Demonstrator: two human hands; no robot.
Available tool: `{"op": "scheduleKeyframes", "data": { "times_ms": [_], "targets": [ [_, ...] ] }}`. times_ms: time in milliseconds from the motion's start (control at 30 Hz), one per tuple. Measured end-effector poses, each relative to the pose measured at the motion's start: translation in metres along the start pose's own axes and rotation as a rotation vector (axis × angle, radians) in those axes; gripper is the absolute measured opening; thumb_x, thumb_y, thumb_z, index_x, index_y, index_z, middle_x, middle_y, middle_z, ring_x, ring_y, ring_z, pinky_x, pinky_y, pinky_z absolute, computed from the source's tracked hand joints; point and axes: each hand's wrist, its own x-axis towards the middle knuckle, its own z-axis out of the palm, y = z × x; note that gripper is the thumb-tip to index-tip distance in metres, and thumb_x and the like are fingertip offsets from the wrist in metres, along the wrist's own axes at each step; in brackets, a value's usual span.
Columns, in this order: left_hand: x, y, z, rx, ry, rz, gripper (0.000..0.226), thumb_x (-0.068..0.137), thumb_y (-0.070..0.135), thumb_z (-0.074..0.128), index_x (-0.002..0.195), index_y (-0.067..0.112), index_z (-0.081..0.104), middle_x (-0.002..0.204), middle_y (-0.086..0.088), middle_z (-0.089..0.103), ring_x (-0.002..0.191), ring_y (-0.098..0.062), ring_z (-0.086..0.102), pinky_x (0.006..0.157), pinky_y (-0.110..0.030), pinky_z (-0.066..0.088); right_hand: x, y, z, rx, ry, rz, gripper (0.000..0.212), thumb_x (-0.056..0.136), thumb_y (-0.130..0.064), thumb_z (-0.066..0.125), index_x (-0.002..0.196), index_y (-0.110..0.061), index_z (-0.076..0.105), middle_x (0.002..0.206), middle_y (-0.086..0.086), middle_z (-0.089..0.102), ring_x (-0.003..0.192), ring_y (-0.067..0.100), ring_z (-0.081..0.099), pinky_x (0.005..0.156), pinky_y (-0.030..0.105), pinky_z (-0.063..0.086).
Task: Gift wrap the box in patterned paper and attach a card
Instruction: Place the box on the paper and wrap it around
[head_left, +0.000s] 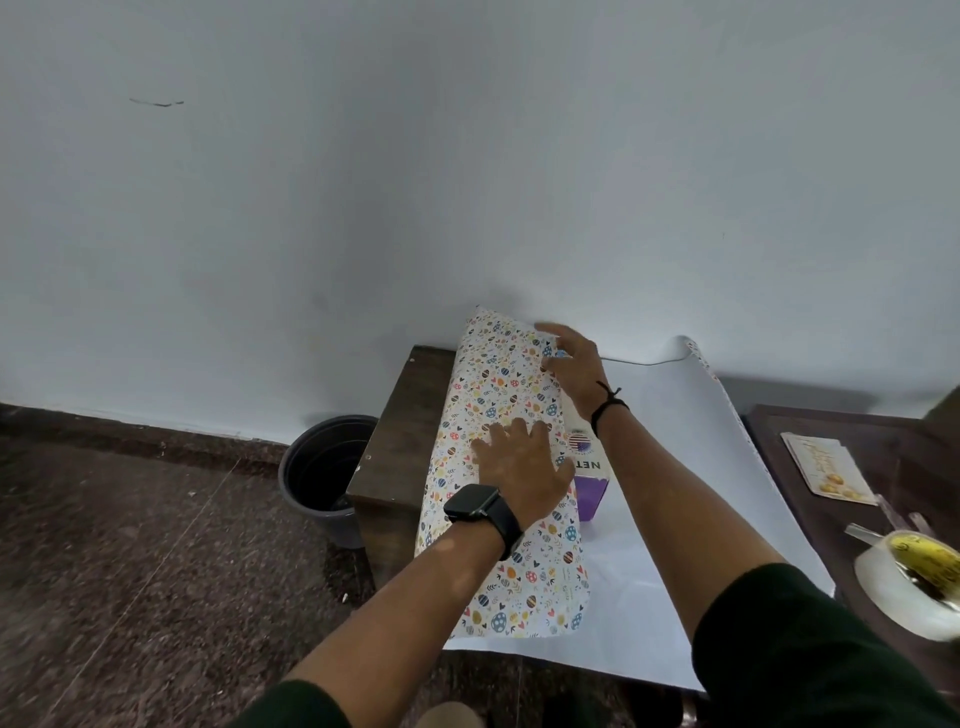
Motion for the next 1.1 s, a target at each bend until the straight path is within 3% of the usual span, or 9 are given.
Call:
{"op": "scheduleKeyframes", "data": {
  "times_ms": [100, 267, 433, 600, 700, 733, 833, 900, 1100],
  "targets": [
    [0.007, 0.013, -0.003, -0.011, -0.017, -0.062, 0.055, 0.094, 0.053, 0.038, 0.137, 0.019, 0.035, 0.142, -0.011, 0.033, 0.128, -0.032, 0.031, 0.102, -0.051, 0.029, -0.001, 0.018, -0.005, -0.281, 0.016, 0.072, 0.046, 0.082, 0.010, 0.048, 0.116, -0.016, 0.067, 0.122, 0.009, 0.060, 0.113, 0.024, 0.054, 0.093, 0.030, 0.046],
    [0.021, 0.029, -0.001, -0.020, -0.102, -0.156, 0.071, 0.088, 0.063, 0.040, 0.143, 0.021, 0.026, 0.151, -0.013, 0.017, 0.140, -0.037, 0.013, 0.108, -0.064, 0.015, -0.003, 0.022, -0.016, -0.364, 0.039, 0.056, 0.034, 0.085, 0.002, 0.052, 0.115, -0.008, 0.066, 0.123, 0.010, 0.062, 0.114, 0.026, 0.056, 0.101, 0.033, 0.042],
    [0.034, 0.046, 0.010, -0.032, -0.160, -0.231, 0.097, 0.076, 0.078, 0.043, 0.148, 0.019, 0.014, 0.154, -0.022, 0.011, 0.141, -0.047, 0.003, 0.104, -0.071, 0.000, -0.005, 0.043, -0.031, -0.545, 0.042, 0.106, 0.047, 0.091, -0.026, 0.058, 0.136, -0.019, 0.047, 0.143, 0.012, 0.040, 0.130, 0.030, 0.039, 0.108, 0.042, 0.033],
    [0.041, 0.053, 0.016, -0.126, -0.146, -0.310, 0.080, 0.086, 0.052, 0.055, 0.147, 0.014, 0.021, 0.152, -0.020, 0.016, 0.141, -0.045, 0.009, 0.106, -0.071, 0.000, -0.021, 0.061, -0.027, -0.242, -0.086, 0.193, 0.051, 0.100, -0.029, 0.040, 0.148, -0.025, 0.022, 0.147, 0.011, 0.038, 0.128, 0.032, 0.043, 0.106, 0.041, 0.036],
    [0.038, 0.061, 0.007, -0.010, -0.220, -0.438, 0.056, 0.098, 0.042, 0.037, 0.146, 0.018, 0.024, 0.155, -0.013, 0.015, 0.144, -0.039, 0.004, 0.084, -0.076, -0.030, -0.026, 0.063, -0.024, -0.193, -0.062, 0.207, 0.050, 0.101, -0.028, 0.038, 0.148, -0.025, 0.020, 0.147, 0.011, 0.038, 0.128, 0.032, 0.043, 0.107, 0.043, 0.035],
    [0.037, 0.062, 0.006, -0.012, -0.226, -0.434, 0.057, 0.097, 0.046, 0.037, 0.146, 0.019, 0.026, 0.155, -0.012, 0.015, 0.144, -0.039, 0.003, 0.086, -0.075, -0.030, -0.029, 0.063, -0.022, -0.171, -0.054, 0.218, 0.050, 0.101, -0.029, 0.039, 0.148, -0.026, 0.020, 0.146, 0.012, 0.039, 0.127, 0.033, 0.044, 0.107, 0.044, 0.035],
    [0.032, 0.043, 0.001, -0.012, -0.233, -0.248, 0.083, 0.083, 0.060, 0.055, 0.146, 0.017, 0.023, 0.153, -0.014, 0.016, 0.143, -0.041, 0.003, 0.109, -0.068, -0.002, -0.039, 0.062, -0.018, -0.108, -0.007, 0.247, 0.053, 0.099, -0.030, 0.043, 0.147, -0.027, 0.021, 0.142, 0.015, 0.043, 0.122, 0.034, 0.049, 0.104, 0.049, 0.040],
    [0.029, 0.024, -0.004, 0.008, -0.269, -0.138, 0.094, 0.074, 0.063, 0.061, 0.146, 0.019, 0.021, 0.152, -0.013, 0.017, 0.142, -0.040, 0.007, 0.110, -0.066, 0.007, -0.044, 0.060, -0.016, -0.094, 0.030, 0.280, 0.055, 0.097, -0.031, 0.048, 0.145, -0.028, 0.022, 0.138, 0.016, 0.047, 0.118, 0.035, 0.052, 0.100, 0.052, 0.043],
    [0.034, -0.010, -0.011, 0.098, -0.303, -0.003, 0.087, 0.072, 0.061, 0.064, 0.140, 0.023, 0.026, 0.146, -0.010, 0.027, 0.137, -0.032, 0.021, 0.108, -0.055, 0.019, -0.061, 0.051, -0.011, -0.211, 0.016, 0.333, 0.059, 0.097, -0.035, 0.047, 0.146, -0.025, 0.016, 0.135, 0.016, 0.048, 0.116, 0.037, 0.053, 0.095, 0.050, 0.047]
  ]
}}
